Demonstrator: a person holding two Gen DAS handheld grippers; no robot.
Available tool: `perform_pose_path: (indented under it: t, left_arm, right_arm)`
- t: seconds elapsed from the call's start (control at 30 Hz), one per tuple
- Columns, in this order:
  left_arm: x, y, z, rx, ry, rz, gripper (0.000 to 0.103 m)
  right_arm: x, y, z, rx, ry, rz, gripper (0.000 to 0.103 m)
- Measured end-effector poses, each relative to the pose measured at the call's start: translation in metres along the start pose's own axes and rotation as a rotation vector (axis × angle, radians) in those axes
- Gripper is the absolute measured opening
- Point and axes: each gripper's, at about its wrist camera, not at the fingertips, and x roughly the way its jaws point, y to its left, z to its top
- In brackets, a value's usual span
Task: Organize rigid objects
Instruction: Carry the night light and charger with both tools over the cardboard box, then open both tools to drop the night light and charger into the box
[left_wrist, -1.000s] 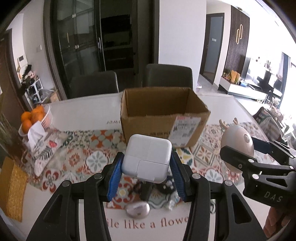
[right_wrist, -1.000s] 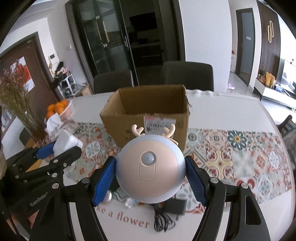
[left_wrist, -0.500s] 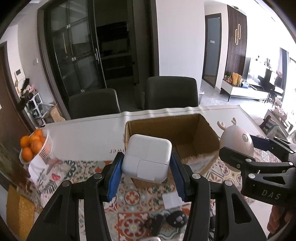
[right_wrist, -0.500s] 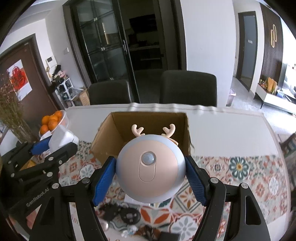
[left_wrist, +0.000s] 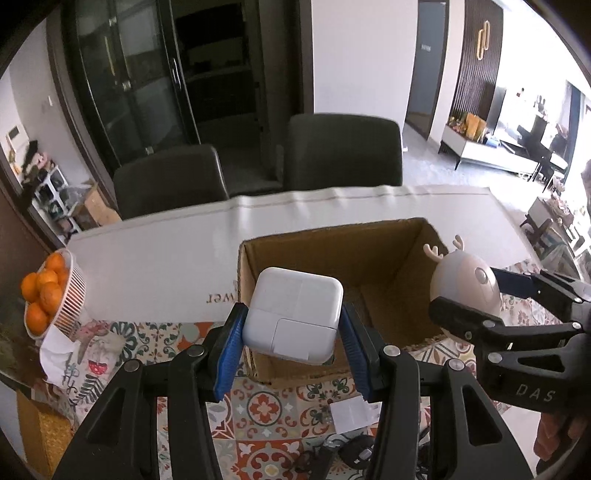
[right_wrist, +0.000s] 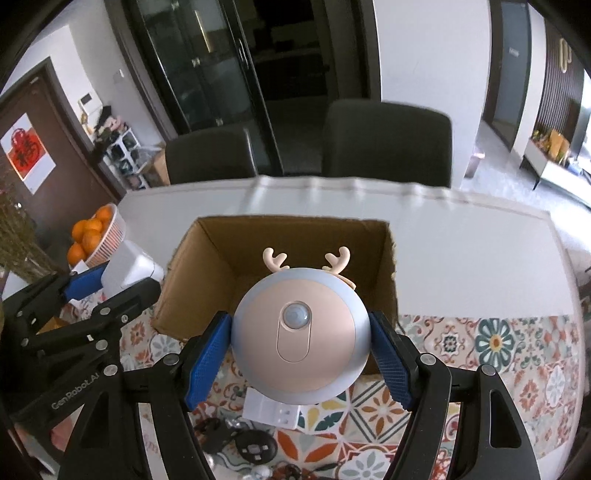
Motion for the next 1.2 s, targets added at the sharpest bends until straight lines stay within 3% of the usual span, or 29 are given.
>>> perform_pose_path:
  t: [0.37, 0.5, 0.57, 0.7, 0.8, 0.87, 1.2]
  left_arm:
    - [0.047, 0.008, -0.001, -0.063, 0.15, -0.025, 0.05]
    - [0.05, 0.01, 0.0, -0.064, 0.148, -0.018, 0.056]
    - [0.048, 0.013, -0.001, -0.062, 0.144, 0.007, 0.057]
    - [0.037, 0.021, -0.004, -0.067, 0.104, 0.083, 0.071]
    - [0.03, 0.027, -0.007, -0.08, 0.087, 0.117, 0.076]
    - [0.027, 0.029, -0.01, -0.087, 0.081, 0.128, 0.079]
    - [-0.012, 0.025, -0.024, -0.105, 0.004, 0.144, 0.094]
  right_arm:
    - [0.03, -0.006, 0.011, 0.008, 0.057, -0.024, 0.074]
    - [0.035, -0.003, 0.012, 0.001, 0.066, -0.023, 0.074]
    - [0.038, -0.004, 0.011, 0.005, 0.073, -0.024, 0.074]
    - [0.044, -0.001, 0.011, -0.001, 0.082, -0.036, 0.074]
    - [0.045, -0.002, 0.009, 0.004, 0.091, -0.042, 0.078]
    - [0.041, 0.0, 0.009, 0.009, 0.078, -0.053, 0.084]
    - [-0.01, 0.003, -0.01, 0.028, -0.008, -0.137, 0.084]
